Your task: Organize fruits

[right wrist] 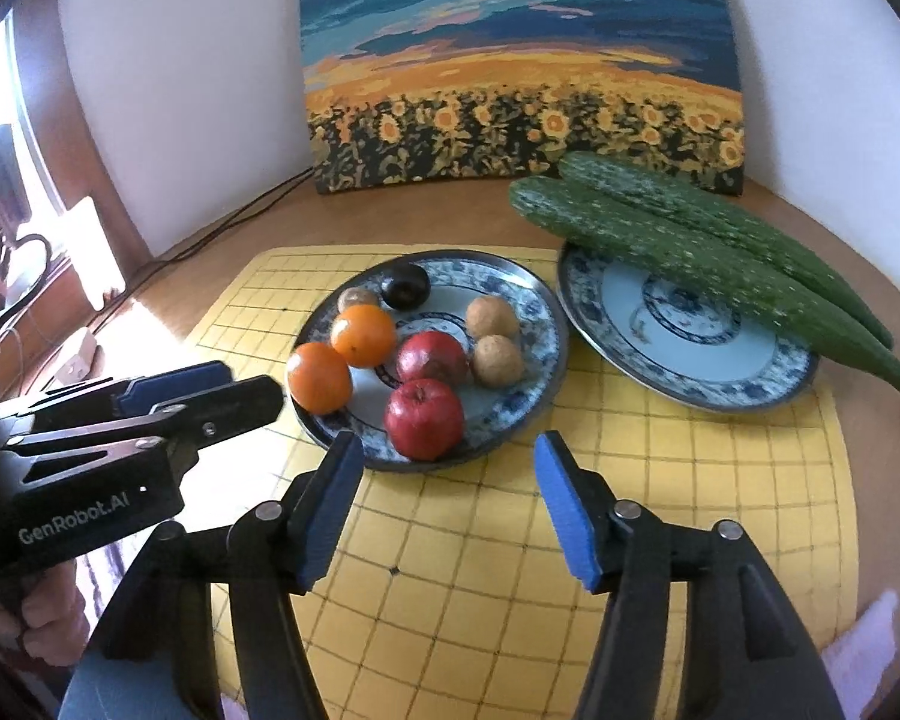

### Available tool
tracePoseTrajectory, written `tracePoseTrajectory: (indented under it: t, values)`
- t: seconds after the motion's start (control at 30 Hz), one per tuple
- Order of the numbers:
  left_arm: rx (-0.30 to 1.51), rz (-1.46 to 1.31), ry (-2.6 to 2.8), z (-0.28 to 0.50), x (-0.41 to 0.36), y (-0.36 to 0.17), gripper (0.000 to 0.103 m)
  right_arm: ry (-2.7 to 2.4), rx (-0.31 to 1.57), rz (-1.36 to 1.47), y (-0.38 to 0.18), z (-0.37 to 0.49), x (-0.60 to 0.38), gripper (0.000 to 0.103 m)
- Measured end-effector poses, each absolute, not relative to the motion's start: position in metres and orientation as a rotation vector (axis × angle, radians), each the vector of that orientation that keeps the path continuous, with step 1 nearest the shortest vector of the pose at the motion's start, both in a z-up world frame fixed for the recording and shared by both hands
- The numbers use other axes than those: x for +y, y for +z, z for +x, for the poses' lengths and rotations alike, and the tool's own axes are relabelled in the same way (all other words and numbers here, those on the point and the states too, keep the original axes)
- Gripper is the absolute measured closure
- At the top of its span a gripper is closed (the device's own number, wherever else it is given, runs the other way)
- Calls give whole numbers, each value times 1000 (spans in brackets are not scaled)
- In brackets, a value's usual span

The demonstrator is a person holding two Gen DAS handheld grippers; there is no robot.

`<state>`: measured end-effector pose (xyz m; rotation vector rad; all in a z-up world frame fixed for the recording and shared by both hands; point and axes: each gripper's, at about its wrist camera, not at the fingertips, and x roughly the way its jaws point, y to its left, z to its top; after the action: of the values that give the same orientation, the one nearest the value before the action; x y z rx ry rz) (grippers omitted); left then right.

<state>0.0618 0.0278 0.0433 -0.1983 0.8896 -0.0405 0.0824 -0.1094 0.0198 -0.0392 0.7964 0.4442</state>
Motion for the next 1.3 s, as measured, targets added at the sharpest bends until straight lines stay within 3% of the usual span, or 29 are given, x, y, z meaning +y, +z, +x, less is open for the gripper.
tracePoseTrajectory:
  t: [0.2,0.4,0.7,1.3]
  values:
    - [917,-187,-36,49,22,33,58,392,817,-15,15,73,-126,41]
    - [933,-148,-3,44,10,21,48,339,824,-18,7,65,-135,30]
    - [948,-103,56,47,3,11,37,285,841,-35,-7,65,-135,28]
    - [919,-71,109,46,2,8,36,277,842,-63,-10,66,-132,26]
